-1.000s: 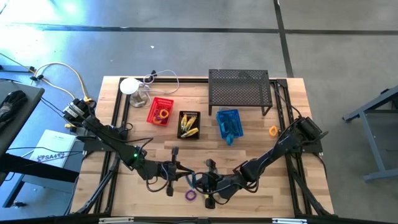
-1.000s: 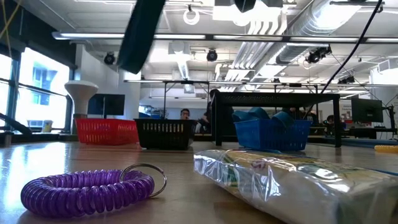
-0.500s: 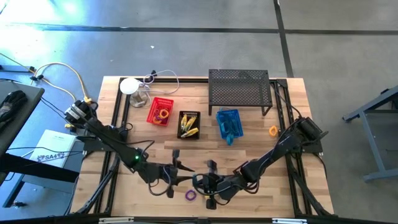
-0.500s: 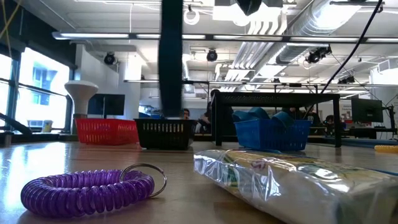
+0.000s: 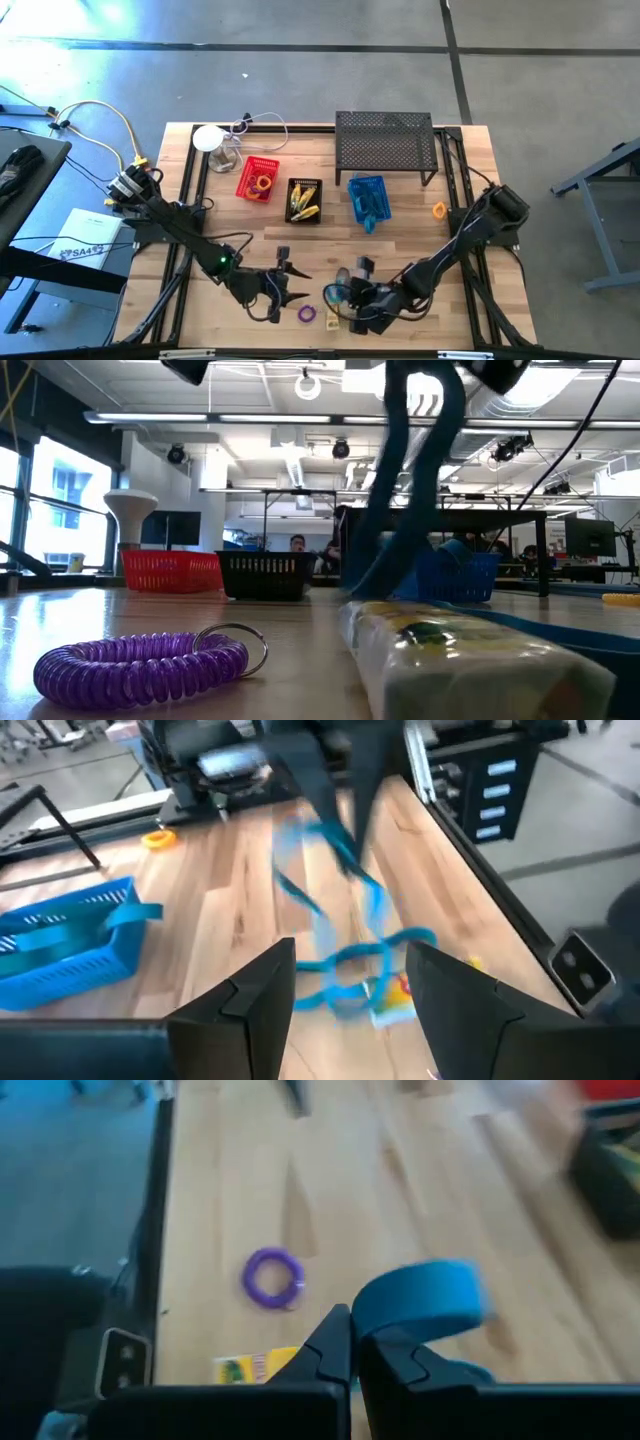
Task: Pick & Place Office Desk Supplies
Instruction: Put the blue rubber band into the blue bin
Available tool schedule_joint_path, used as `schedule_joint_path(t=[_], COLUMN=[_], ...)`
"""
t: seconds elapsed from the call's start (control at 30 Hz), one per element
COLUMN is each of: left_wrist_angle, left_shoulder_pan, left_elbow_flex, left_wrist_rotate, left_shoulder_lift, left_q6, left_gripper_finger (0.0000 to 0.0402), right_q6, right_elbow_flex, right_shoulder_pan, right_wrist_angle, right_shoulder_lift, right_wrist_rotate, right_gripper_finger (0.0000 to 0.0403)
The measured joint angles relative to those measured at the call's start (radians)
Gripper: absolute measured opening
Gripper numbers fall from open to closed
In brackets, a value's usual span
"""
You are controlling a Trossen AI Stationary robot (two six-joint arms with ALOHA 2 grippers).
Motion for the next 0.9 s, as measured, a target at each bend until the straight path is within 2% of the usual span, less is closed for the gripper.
schedule_joint_path(t=[0.17,0.3,0.43,0.53,0.73,0.9], left_wrist_angle=[-0.013,-0.03,-0.054,-0.07,-0.13,-0.166], left_shoulder_pan=[-0.031,-0.046,-0.05,-0.05,-0.049,-0.049], left_elbow_flex=[0.0,0.0,0.0,0.0,0.0,0.0], left_wrist_rotate=[0.0,0.001,0.001,0.001,-0.001,-0.001], left_shoulder_lift=[0.0,0.0,0.0,0.0,0.0,0.0], left_q6=[0.0,0.0,-0.014,-0.047,-0.094,-0.105], left_gripper_finger=[0.0186,0.0186,0.0186,0.0186,0.0186,0.0186], right_q6=[0.031,0.001,-0.076,-0.114,-0.031,0.105], right_elbow_flex=[0.0,0.001,0.002,0.0,0.0,0.0], right_shoulder_pan=[0.048,0.081,0.079,0.059,-0.053,-0.161], right_wrist_angle=[-0.095,-0.123,-0.124,-0.151,-0.265,-0.404], right_shoulder_lift=[-0.077,-0.146,-0.164,-0.159,-0.142,-0.131], right_wrist_rotate=[0.157,0.371,0.604,0.71,0.727,0.639], right_gripper_finger=[0.0003,0.0003,0.0003,0.0003,0.0003,0.0003])
